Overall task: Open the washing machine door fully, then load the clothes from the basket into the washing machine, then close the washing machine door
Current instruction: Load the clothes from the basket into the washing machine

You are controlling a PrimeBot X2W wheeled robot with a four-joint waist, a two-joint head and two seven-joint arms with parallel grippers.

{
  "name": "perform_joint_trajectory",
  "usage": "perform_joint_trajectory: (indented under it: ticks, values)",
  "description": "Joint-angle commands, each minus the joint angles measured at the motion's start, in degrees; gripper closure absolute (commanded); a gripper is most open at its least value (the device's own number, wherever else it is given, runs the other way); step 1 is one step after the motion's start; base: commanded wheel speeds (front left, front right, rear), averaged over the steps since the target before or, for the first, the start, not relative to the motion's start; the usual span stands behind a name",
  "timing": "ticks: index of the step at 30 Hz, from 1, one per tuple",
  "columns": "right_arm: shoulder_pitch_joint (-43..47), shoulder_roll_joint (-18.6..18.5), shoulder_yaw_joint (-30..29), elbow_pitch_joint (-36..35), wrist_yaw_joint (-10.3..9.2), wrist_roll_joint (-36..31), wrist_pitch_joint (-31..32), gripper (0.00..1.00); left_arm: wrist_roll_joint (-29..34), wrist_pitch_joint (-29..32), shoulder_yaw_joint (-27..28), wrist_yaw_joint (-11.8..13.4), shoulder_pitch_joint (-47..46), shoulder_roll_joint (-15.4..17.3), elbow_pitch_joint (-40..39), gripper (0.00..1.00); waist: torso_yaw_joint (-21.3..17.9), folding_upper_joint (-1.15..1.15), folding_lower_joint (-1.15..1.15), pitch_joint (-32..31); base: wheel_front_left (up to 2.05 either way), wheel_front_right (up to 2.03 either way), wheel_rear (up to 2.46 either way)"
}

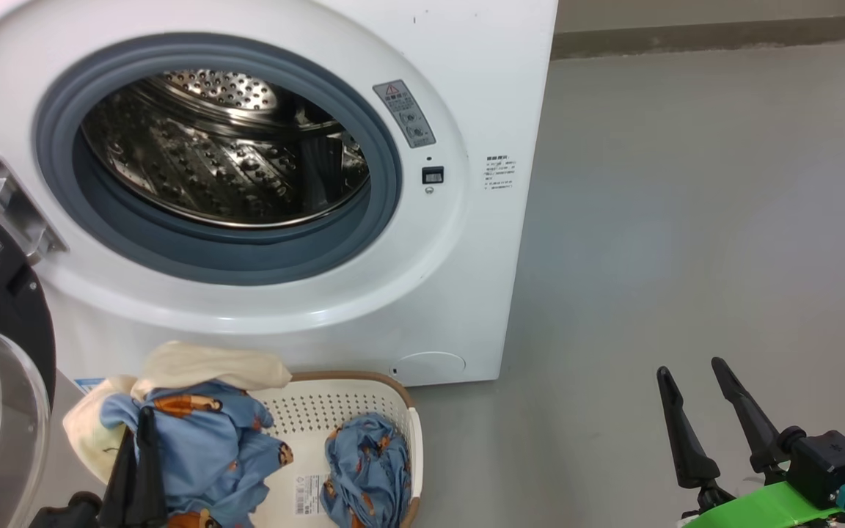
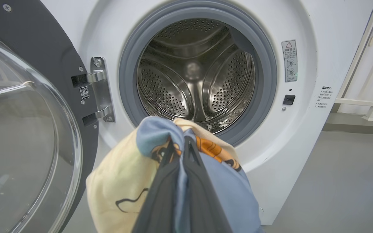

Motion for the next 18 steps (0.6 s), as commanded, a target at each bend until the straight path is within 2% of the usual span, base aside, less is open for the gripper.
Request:
perform_joint_trajectory:
  ticks: [1, 9, 18]
  values:
    - [-1.07, -0.15, 1.23, -1.67, 0.09, -0.42, 0.11, 0.00, -0.32, -0.71, 1.79, 0.21, -1.32, 0.36, -1.81, 1.00, -0.10, 0.00, 0.00, 0.82, 0.00, 0.00, 0.00]
    - [-2.32, 0.12, 1.40, -1.20, 0.09, 0.12, -0.24, 0.00, -1.21, -0.71, 0.73, -0.19, -5.49, 0.17, -0.64, 1.00, -0.65, 0.00, 0.00, 5.63, 0.00, 0.00, 0.00]
    - [-5.35, 0.22, 2.48, -0.23, 0.09, 0.60, -1.05, 0.00, -1.15, -0.71, 1.20, -1.14, -17.08, 0.13, 3.27, 1.00, -2.45, 0.00, 0.00, 12.37, 0.00, 0.00, 0.00]
